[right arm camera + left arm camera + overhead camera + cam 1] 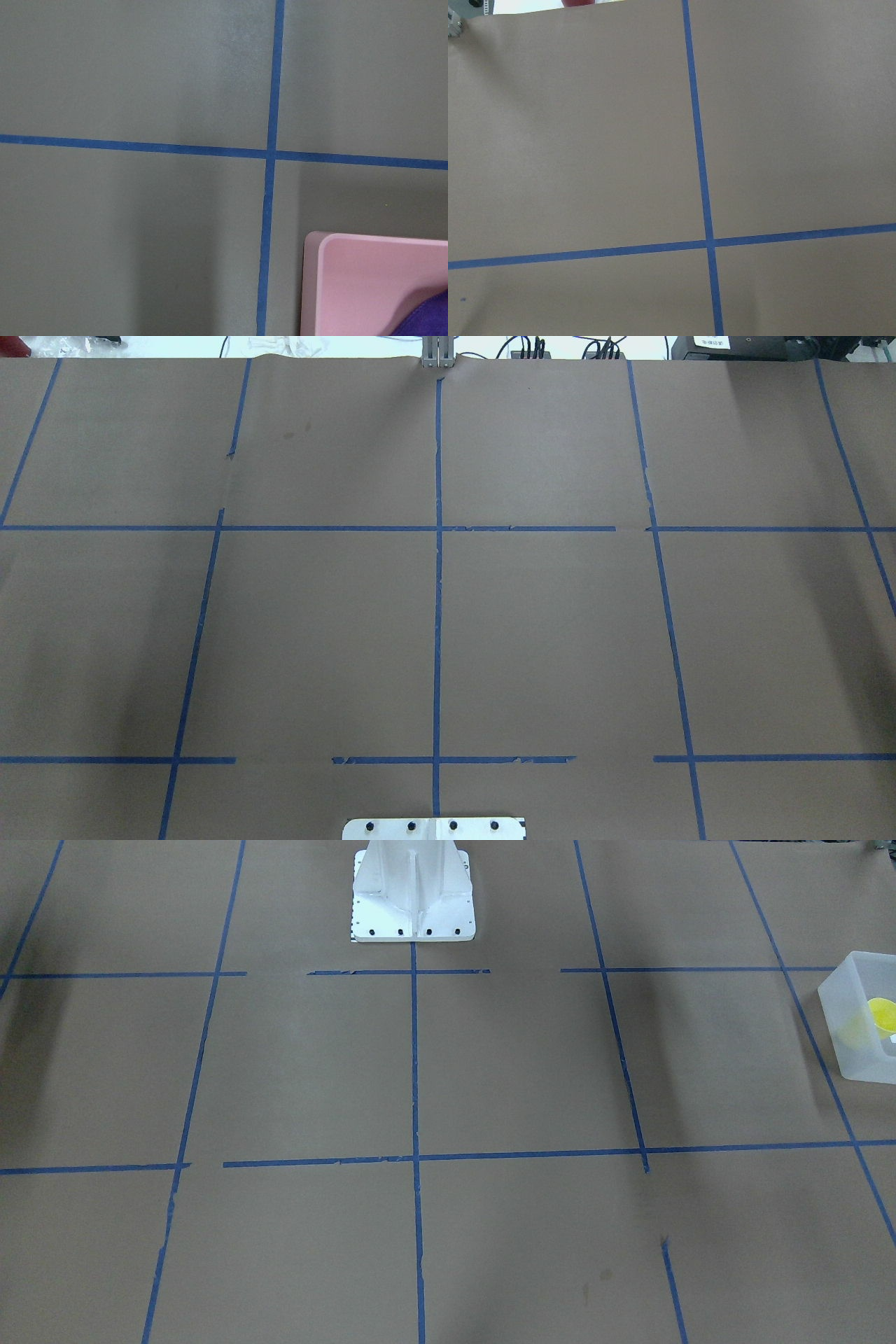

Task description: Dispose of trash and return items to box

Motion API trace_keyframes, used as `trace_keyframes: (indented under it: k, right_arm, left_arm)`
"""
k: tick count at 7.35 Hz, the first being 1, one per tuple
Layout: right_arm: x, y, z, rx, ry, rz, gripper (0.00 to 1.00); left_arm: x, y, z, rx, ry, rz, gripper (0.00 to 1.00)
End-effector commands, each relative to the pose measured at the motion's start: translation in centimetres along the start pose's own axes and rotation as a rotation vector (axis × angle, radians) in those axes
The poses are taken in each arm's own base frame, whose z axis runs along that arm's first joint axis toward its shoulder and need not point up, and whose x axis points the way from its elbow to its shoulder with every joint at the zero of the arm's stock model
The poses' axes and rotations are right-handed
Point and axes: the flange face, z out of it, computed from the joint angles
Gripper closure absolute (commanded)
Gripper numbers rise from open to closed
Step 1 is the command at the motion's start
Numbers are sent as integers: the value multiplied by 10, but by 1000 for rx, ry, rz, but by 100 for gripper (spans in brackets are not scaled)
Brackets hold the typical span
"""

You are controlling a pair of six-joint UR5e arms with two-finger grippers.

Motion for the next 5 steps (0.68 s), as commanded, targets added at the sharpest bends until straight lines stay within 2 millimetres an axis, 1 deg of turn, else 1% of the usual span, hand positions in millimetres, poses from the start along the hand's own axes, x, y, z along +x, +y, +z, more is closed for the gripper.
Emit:
trace_keyframes:
  k: [1, 2, 4, 5]
  right_arm:
    - [0, 0, 0, 0, 0, 2, 0]
    - [0, 0, 0, 0, -1, 2, 0]
    - [4, 5, 4, -10, -6, 13, 0]
    - [4, 8, 5, -15, -14, 18, 0]
  left_arm:
    - [-5, 6, 9, -22, -2, -19, 0]
    - [-8, 9, 12, -71, -7, -39, 0]
    - [-17, 17, 18, -204, -11, 71, 0]
    - [-17, 12, 18, -259, -10, 60, 0]
